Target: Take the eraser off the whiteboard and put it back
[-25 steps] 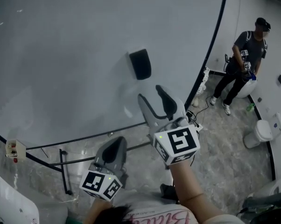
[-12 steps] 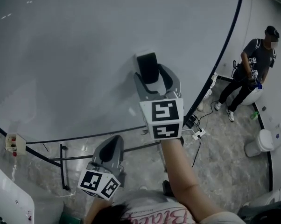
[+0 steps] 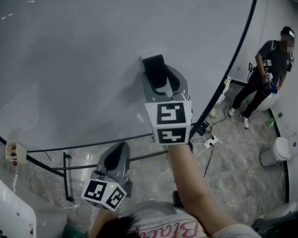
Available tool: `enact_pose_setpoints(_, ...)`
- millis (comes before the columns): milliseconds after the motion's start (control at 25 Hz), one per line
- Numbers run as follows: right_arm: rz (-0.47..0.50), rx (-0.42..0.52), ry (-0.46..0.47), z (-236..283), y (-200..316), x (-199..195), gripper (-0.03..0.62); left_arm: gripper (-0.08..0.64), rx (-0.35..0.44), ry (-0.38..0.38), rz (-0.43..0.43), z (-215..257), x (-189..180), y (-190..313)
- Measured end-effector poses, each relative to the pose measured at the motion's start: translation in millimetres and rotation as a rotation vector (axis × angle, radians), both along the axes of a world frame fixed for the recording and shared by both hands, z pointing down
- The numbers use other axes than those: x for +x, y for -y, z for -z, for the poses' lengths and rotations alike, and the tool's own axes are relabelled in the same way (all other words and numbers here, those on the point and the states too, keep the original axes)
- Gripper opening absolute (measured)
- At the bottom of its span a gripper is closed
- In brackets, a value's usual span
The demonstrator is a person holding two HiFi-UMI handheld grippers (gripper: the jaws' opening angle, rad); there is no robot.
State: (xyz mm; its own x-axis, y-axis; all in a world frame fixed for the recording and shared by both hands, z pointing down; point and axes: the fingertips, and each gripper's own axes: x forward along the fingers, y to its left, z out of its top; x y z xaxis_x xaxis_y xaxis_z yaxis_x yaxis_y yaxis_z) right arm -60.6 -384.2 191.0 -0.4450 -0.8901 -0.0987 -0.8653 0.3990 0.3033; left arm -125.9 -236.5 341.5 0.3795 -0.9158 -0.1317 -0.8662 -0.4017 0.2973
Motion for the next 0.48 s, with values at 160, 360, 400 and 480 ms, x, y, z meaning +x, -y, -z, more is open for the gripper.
enact_pose_setpoints(160, -0.01, 0.012, 0.0, 1, -2, 2, 0.224, -0.002, -0.006, 0.002, 0.002, -1, 1, -1)
enact_pose_setpoints(360, 0.028, 0.013, 0.013, 2, -16, 4, 0.224, -0.002, -0.007, 0.004, 0.0, -1, 2, -3)
enact_pose_setpoints(400, 0.035, 0.013, 0.015, 1, -20, 5, 0.224, -0.002, -0.007, 0.004, -0.001, -1, 2, -3)
enact_pose_setpoints(480, 0.051, 0.012, 0.02, -2, -29, 7, 0.224, -0.002, -0.003, 0.008, -0.005, 0, 4, -4)
